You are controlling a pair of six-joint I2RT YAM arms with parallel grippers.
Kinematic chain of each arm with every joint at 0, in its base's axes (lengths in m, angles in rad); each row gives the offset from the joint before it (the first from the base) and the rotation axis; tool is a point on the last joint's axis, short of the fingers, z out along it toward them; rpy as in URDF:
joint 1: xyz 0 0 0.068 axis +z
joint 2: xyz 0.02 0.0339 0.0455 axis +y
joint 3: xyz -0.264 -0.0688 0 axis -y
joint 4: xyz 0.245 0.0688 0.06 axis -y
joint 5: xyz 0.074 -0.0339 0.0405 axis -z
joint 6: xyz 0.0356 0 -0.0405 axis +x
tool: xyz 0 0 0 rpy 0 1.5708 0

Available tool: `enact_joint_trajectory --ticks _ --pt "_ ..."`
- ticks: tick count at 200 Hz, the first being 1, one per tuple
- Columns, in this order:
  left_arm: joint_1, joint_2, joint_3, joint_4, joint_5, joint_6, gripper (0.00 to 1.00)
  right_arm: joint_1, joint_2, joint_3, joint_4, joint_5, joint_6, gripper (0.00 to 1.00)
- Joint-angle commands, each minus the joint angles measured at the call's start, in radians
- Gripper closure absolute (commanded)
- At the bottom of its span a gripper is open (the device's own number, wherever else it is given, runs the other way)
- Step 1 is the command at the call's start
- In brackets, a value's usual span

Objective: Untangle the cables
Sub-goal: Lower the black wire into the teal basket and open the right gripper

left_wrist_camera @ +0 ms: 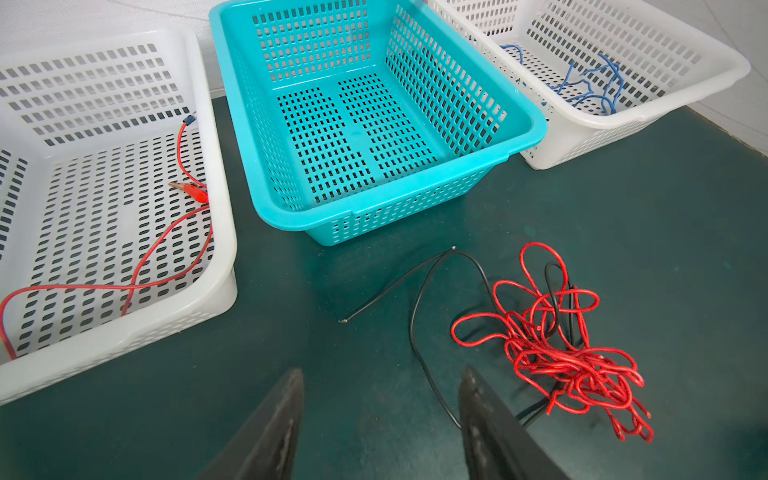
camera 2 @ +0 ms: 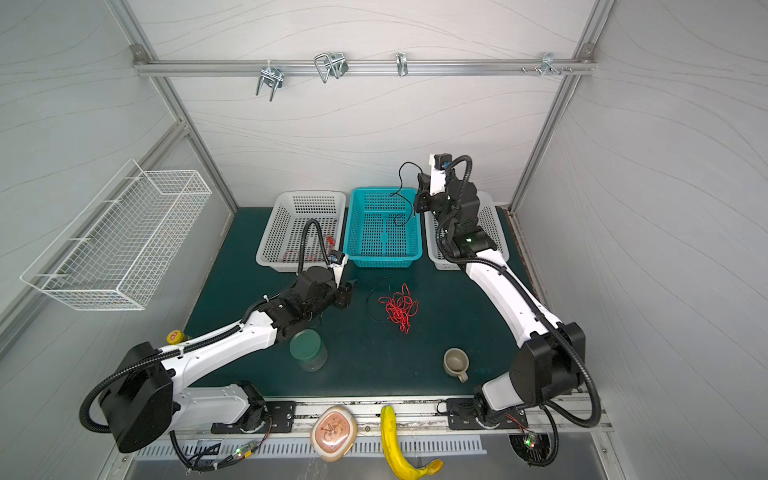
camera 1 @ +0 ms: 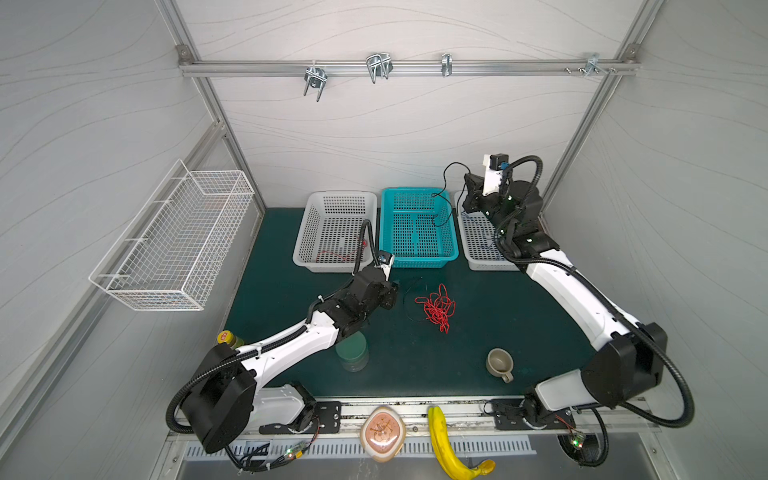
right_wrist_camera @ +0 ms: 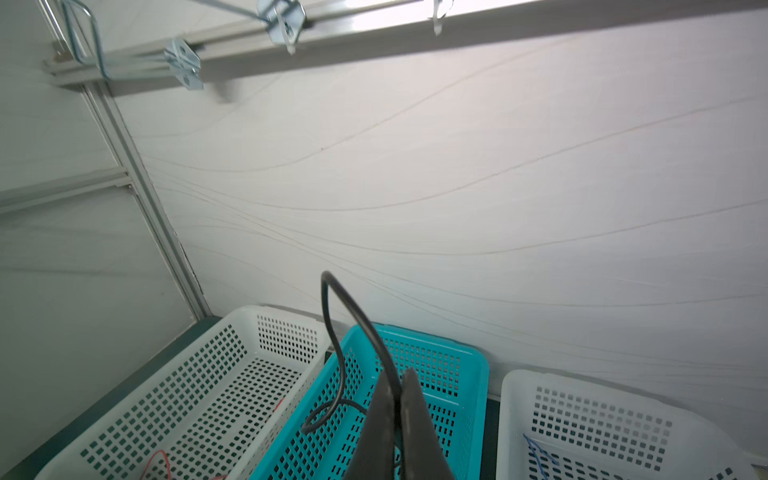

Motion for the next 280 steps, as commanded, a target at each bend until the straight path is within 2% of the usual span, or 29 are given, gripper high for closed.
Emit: enact_joint_trajectory --ticks 1,91,169,224,280 --pt "0.002 0.009 0.021 -0.004 -0.009 0.016 0.4 -0.001 0.064 0.0 -0.049 0.009 0.015 1.0" --pt "0.002 0.026 0.036 -0.025 -0.019 0.031 0.4 0.02 0.337 0.027 -0.14 -0.001 0.124 1.0" --pt "0.002 0.073 0.07 -0.045 -0.014 0.03 0.4 0.049 0.474 0.083 -0.209 -0.019 0.152 1.0" --pt "0.003 0.09 0.075 -0.037 0.016 0.023 0.4 0.064 0.514 0.121 -0.277 -0.005 0.119 0.91" --pt "0.002 0.075 0.06 -0.028 0.04 0.022 0.4 0.065 0.479 0.111 -0.283 -0.002 0.118 0.81"
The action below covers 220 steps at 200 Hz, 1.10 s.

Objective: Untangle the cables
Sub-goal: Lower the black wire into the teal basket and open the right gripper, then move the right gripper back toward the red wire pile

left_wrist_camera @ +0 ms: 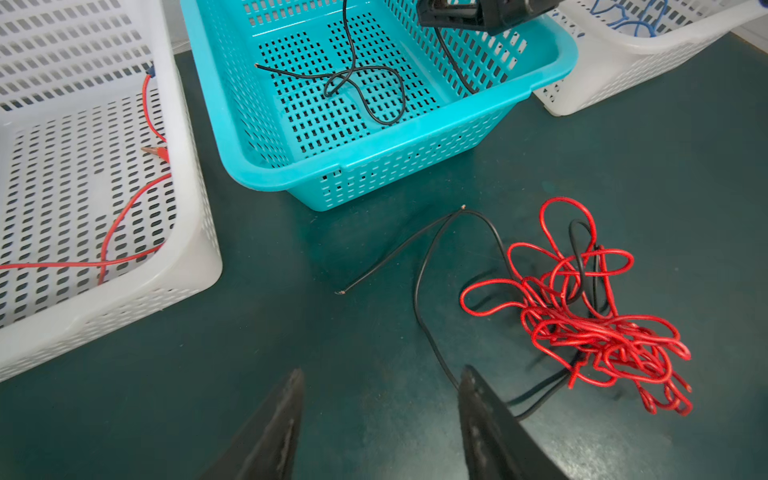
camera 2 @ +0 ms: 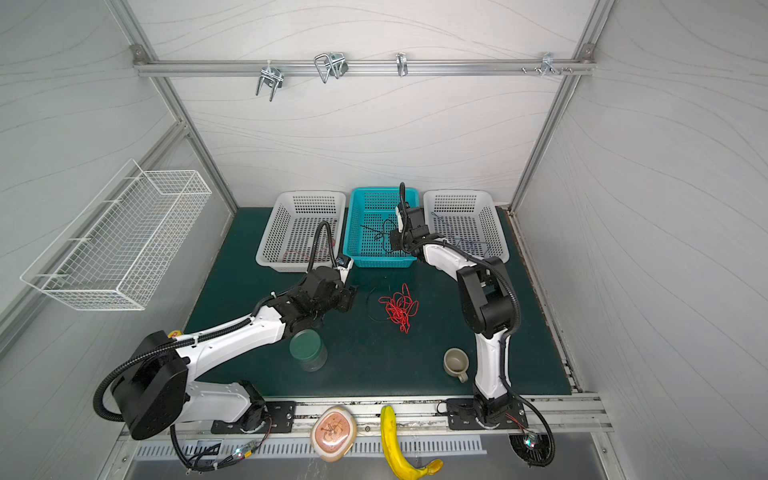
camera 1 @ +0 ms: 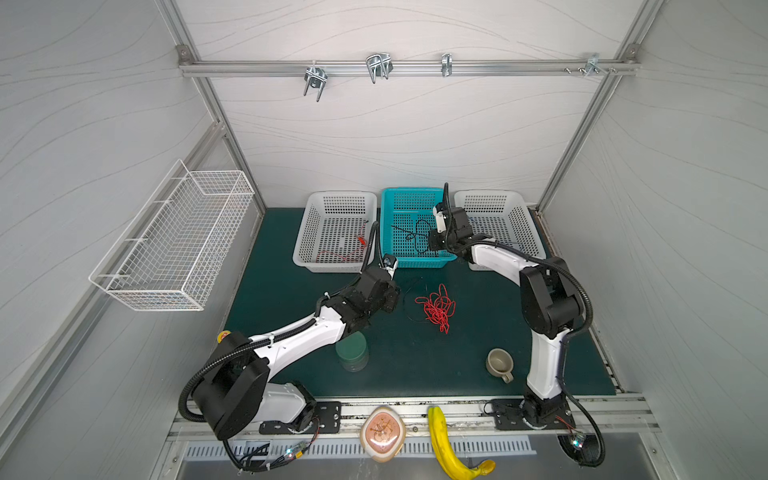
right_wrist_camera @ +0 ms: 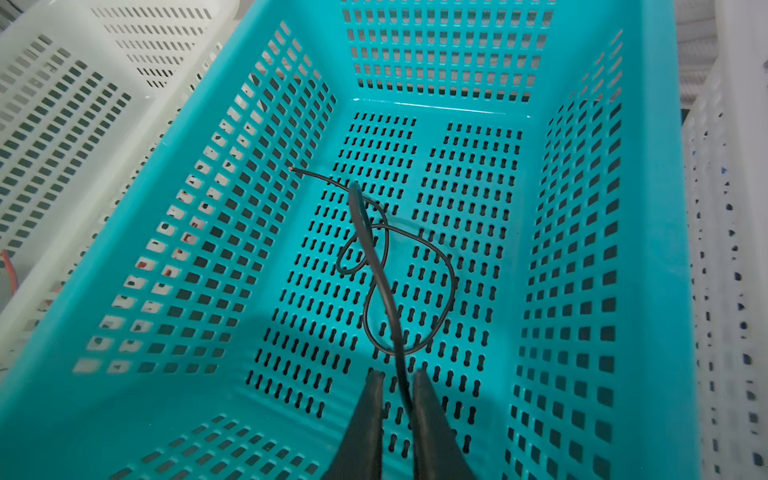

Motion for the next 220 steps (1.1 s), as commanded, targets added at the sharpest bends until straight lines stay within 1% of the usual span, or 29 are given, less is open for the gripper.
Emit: enact_joint_trajectory --ticks 1,22,51,76,130,171,220 --pt "0.002 -0.002 0.035 0.029 0.017 0.002 0.4 0.006 -0.02 0.015 -0.022 0.003 -0.01 0.8" --pt "0.002 -0.006 0.033 0.025 0.018 0.002 0.4 0.006 -0.046 0.0 -0.015 0.004 -0.011 0.76" --pt "0.002 -0.009 0.033 0.025 0.022 0.002 0.4 0.006 -0.114 -0.039 0.004 0.008 -0.012 0.66" --pt "0.003 -0.008 0.03 0.026 0.026 -0.002 0.4 0.005 -0.177 -0.075 0.009 0.011 -0.015 0.61" --pt "0.002 0.003 0.034 0.028 0.054 -0.01 0.4 0.019 -0.325 -0.2 0.003 0.012 -0.017 0.59" --pt "0.002 0.013 0.035 0.027 0.063 -0.033 0.4 0.055 -0.446 -0.332 -0.048 0.037 -0.025 0.59" --pt "0.0 0.03 0.042 0.015 0.099 -0.068 0.4 0.109 -0.596 -0.501 -0.107 0.049 0.019 0.59"
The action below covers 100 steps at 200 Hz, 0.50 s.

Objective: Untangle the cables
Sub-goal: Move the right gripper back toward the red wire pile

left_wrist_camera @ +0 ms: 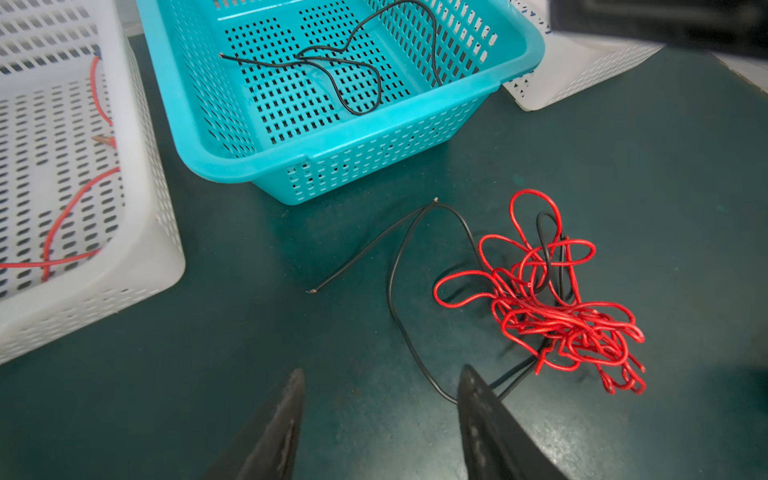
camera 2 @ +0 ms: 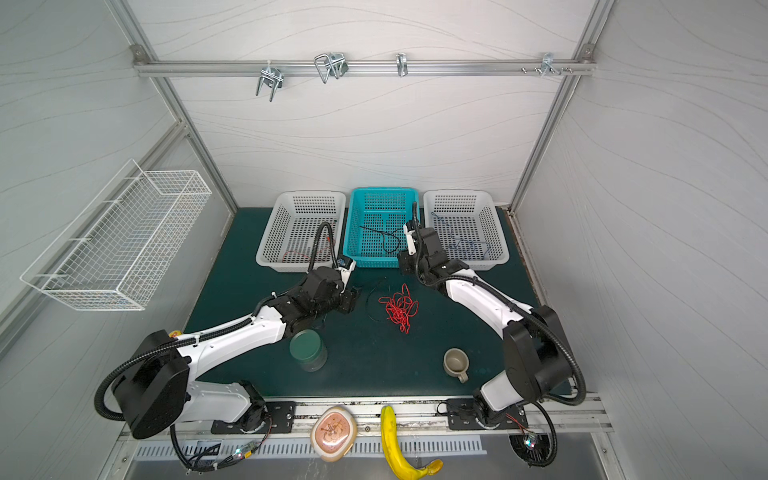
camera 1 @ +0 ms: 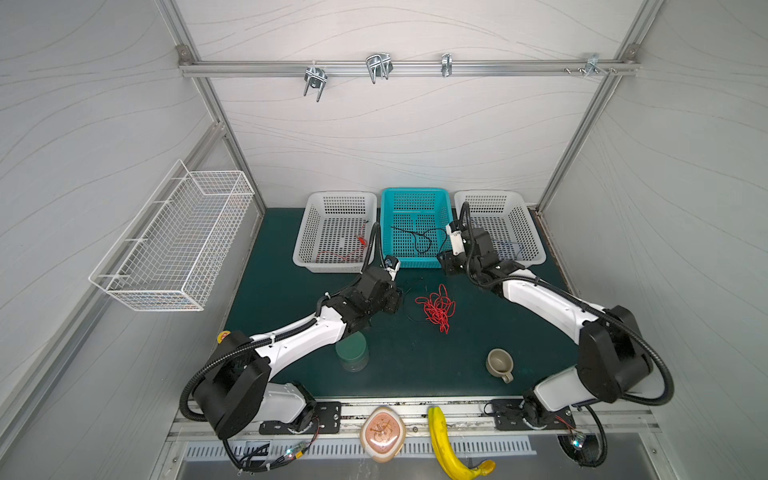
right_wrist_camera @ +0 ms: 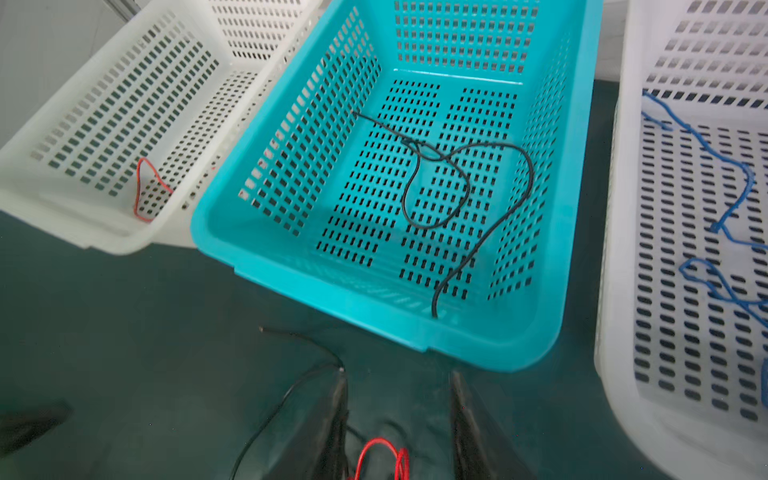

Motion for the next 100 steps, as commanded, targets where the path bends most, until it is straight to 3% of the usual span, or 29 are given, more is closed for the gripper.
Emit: enact_joint_trajectory --ticks 1,100 --pt "0.0 0.018 0.042 0.014 0.027 -0.031 0.4 0.022 -0.069 -0.05 -0.051 0.017 0.018 0.59" --pt "-0.008 0.147 0.093 -0.01 0.055 -0.149 0.41 0.067 -0.09 -0.186 -0.059 0.003 0.129 0.59"
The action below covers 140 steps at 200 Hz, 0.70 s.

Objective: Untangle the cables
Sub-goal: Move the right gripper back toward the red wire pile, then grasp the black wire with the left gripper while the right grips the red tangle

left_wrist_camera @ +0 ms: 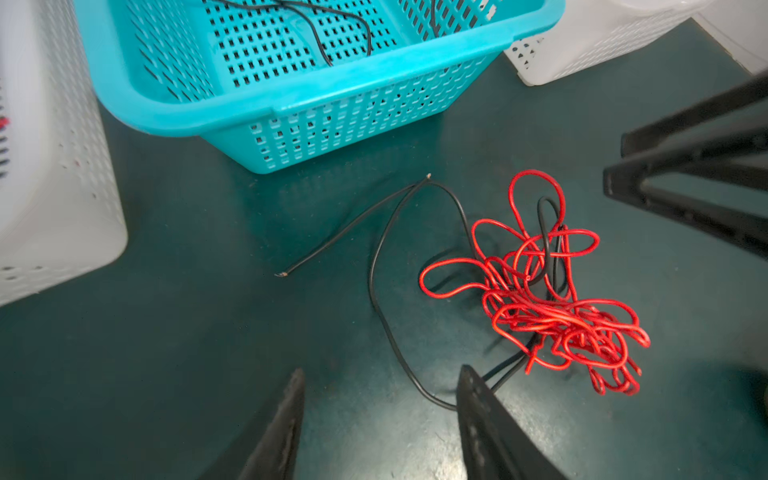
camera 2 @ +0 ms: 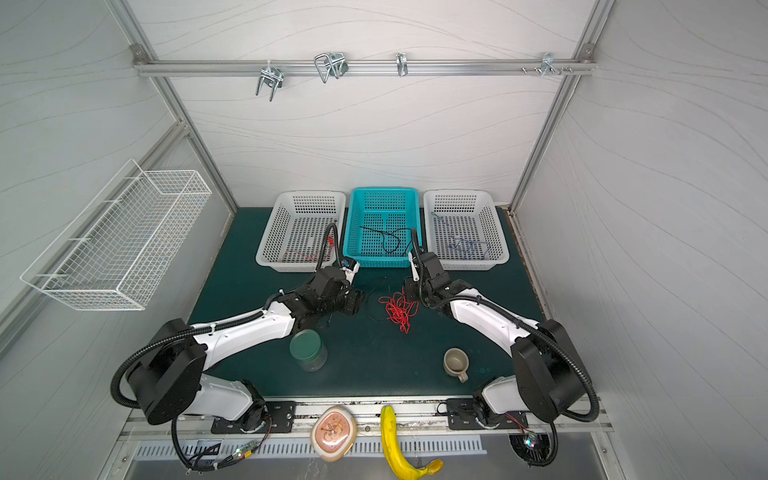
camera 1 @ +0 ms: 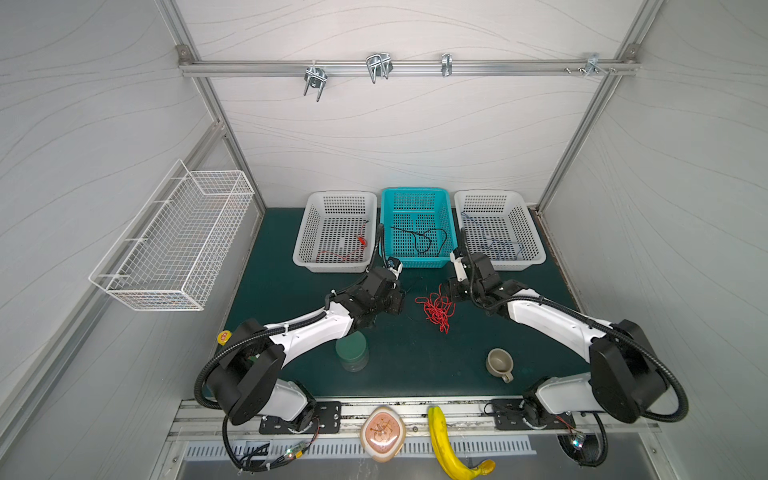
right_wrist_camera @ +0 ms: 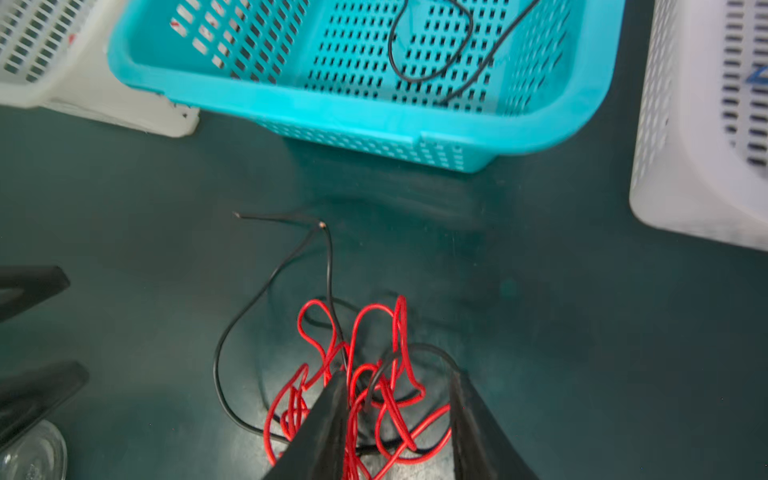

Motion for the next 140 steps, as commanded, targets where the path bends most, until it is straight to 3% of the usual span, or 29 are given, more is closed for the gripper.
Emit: enact_joint_trajectory --ticks 1,74,140 --pt "-0.006 0.052 0.065 -0.011 0.007 -0.068 0.41 0.026 -0.014 0.004 -0.005 0.004 0.024 0.58" --pt "-0.025 0.173 0.171 -0.204 -0.02 -0.19 0.41 0.063 -0.006 0.003 0.015 0.004 0.025 0.58" --pt "-0.06 0.275 0.249 -0.328 0.022 -0.292 0.42 0.077 0.007 0.001 0.035 0.018 0.022 0.57"
